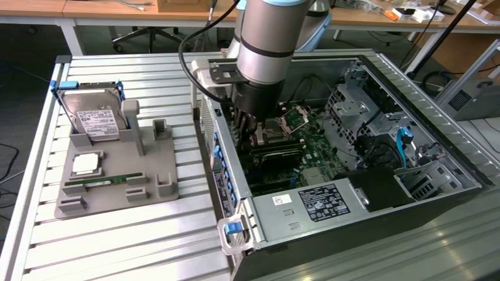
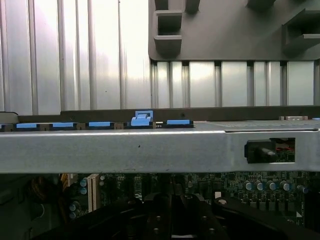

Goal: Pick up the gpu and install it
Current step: 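Press down on the gpu until it lock into place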

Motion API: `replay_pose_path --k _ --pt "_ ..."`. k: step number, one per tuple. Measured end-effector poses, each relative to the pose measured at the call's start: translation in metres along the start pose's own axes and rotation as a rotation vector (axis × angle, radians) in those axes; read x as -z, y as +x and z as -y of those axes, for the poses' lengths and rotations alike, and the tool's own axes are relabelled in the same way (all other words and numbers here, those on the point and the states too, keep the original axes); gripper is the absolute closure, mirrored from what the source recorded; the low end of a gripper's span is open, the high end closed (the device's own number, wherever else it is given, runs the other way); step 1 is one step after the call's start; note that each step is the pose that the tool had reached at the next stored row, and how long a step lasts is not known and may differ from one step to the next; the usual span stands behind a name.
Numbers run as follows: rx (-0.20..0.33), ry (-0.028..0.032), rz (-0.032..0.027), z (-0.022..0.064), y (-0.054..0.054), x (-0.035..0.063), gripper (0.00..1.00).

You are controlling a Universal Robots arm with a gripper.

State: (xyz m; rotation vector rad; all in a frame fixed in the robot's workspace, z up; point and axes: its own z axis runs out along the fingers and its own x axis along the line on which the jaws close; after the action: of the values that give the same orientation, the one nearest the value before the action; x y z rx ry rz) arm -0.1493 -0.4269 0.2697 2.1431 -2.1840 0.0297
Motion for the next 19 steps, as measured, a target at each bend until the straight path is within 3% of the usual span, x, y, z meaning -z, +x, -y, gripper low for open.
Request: replay_pose_path --k 2,4,6,11,19 --pt "0.000 0.0000 -0.0007 -0.0001 0.000 0.0025 0.89" --pt "0.000 0.0003 -0.0049 -0.0008 0.000 0.0174 0.89" --pt "-0.001 0.0020 -0.0098 -0.0021 0.001 0.0248 0.89" --pt "-0.001 0.0059 -0.0098 -0.0107 0.002 0.0254 0.89" --pt "-0.001 0.0067 -0.0097 -0.0172 0.004 0.0250 0.89"
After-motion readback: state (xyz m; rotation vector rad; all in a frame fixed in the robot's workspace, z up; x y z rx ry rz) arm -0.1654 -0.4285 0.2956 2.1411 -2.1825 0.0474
